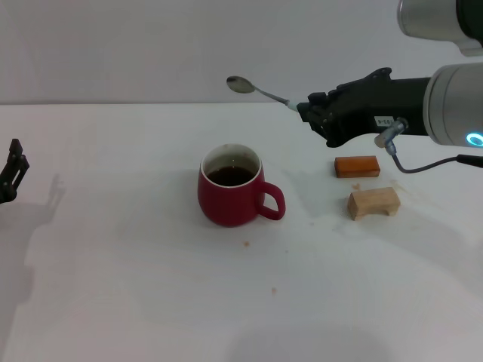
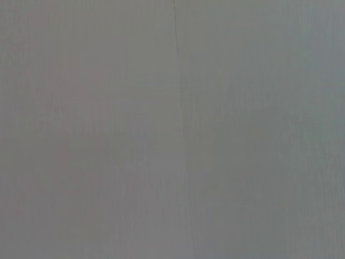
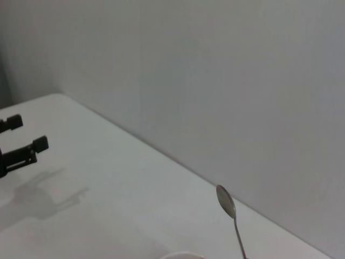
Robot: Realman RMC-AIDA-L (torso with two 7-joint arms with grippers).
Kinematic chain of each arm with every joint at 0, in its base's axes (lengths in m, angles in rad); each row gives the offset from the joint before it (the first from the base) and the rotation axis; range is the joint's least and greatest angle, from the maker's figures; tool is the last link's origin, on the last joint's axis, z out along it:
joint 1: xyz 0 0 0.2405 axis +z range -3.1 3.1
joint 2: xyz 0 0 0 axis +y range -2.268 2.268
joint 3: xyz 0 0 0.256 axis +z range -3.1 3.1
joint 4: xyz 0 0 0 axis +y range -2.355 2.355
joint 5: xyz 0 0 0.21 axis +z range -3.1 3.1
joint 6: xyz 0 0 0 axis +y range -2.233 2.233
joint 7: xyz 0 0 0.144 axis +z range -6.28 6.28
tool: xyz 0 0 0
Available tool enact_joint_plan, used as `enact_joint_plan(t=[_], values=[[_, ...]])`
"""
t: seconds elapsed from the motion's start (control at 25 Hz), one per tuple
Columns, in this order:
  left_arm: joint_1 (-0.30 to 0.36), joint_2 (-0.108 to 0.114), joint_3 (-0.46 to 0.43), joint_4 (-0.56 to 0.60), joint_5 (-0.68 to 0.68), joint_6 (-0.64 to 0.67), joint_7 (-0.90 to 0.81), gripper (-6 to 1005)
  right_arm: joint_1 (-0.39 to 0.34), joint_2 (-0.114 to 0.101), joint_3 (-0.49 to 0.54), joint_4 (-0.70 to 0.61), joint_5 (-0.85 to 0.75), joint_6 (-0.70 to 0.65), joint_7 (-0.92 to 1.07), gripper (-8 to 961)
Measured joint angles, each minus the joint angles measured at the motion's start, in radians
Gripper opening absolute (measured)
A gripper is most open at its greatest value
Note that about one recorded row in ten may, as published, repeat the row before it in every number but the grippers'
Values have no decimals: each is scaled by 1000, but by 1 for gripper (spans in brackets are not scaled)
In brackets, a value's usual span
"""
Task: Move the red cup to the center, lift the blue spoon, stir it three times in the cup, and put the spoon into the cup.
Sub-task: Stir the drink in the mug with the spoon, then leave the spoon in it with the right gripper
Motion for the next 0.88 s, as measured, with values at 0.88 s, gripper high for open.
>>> enact_joint_plan(t=[0.88], values=[[-4,0,0,0,0,-1,0,843,128,-2,80,-20,-1,183,27,124]])
